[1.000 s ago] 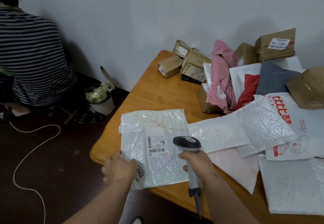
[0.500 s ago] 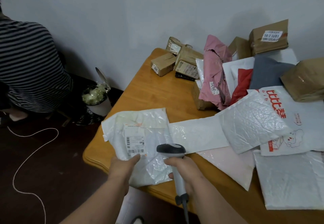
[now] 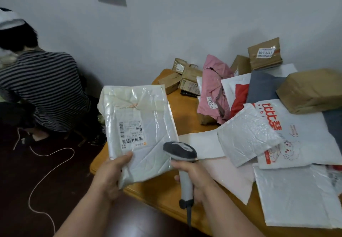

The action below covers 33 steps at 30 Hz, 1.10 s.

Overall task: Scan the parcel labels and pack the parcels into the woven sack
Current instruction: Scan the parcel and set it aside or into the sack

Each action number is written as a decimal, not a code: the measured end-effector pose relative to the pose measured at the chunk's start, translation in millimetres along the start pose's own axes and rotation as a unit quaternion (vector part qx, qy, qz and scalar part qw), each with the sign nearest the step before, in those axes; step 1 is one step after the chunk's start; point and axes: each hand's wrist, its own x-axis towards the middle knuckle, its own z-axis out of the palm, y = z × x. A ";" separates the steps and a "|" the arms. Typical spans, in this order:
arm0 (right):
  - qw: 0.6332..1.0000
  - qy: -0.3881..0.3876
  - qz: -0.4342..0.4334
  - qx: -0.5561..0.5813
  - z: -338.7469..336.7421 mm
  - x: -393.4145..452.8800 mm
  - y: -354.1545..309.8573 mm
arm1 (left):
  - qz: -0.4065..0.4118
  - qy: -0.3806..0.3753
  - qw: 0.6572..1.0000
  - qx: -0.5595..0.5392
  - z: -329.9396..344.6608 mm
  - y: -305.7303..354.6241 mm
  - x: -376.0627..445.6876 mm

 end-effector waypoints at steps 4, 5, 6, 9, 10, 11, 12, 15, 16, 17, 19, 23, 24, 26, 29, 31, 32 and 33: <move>0.996 0.008 -0.067 0.062 -17.4 -25.2 -15.8 | 0.030 -0.058 0.998 -0.015 36.0 12.9 -23.4; 0.993 0.023 -0.084 0.074 -23.7 -32.7 -18.9 | 0.032 -0.074 0.997 -0.016 46.8 12.5 -27.7; 0.990 0.042 -0.099 0.087 -31.0 -40.6 -21.2 | 0.030 -0.090 0.995 -0.013 57.6 10.6 -31.0; 0.975 0.112 -0.143 0.130 -58.2 -69.5 -21.7 | 0.007 -0.156 0.988 0.016 92.5 -1.9 -38.9; 0.968 0.138 -0.153 0.141 -69.5 -81.1 -19.3 | -0.002 -0.181 0.983 0.030 105.0 -7.7 -41.5; 0.962 0.160 -0.161 0.153 -81.1 -93.1 -16.3 | -0.009 -0.203 0.978 0.044 118.0 -14.4 -44.8; 0.955 0.180 -0.169 0.164 -93.4 -105.3 -12.6 | -0.013 -0.222 0.973 0.056 131.0 -21.8 -49.0; 0.935 0.238 -0.179 0.194 -132.2 -142.4 -0.2 | -0.019 -0.286 0.955 0.082 171.6 -46.7 -70.8; 0.928 0.257 -0.182 0.202 -145.8 -155.4 4.6 | -0.020 -0.306 0.947 0.090 185.7 -56.0 -80.9; 0.920 0.276 -0.185 0.207 -159.2 -168.2 9.7 | -0.019 -0.325 0.940 0.099 199.9 -65.5 -91.6; 0.904 0.315 -0.191 0.218 -187.3 -192.3 20.5 | -0.016 -0.352 0.928 0.119 228.5 -84.7 -113.7; 0.874 0.361 -0.212 0.247 -248.8 -232.1 33.0 | -0.007 -0.387 0.909 0.153 290.9 -118.4 -155.6; 0.868 0.371 -0.220 0.246 -265.8 -242.8 33.3 | -0.002 -0.393 0.906 0.157 308.5 -126.9 -166.8; 0.857 0.387 -0.239 0.241 -302.7 -266.8 31.8 | 0.005 -0.404 0.901 0.158 346.1 -144.5 -189.1; 0.835 0.417 -0.260 0.246 -363.9 -303.8 30.2 | 0.011 -0.435 0.882 0.181 405.8 -177.0 -226.4; 0.819 0.435 -0.271 0.261 -403.6 -325.5 29.5 | 0.018 -0.443 0.875 0.195 442.8 -199.9 -251.2; 0.811 0.442 -0.272 0.270 -421.5 -333.6 28.7 | 0.024 -0.444 0.873 0.202 459.7 -210.0 -260.4; 0.804 0.449 -0.271 0.280 -437.6 -339.4 26.9 | 0.029 -0.448 0.869 0.206 476.6 -218.5 -267.9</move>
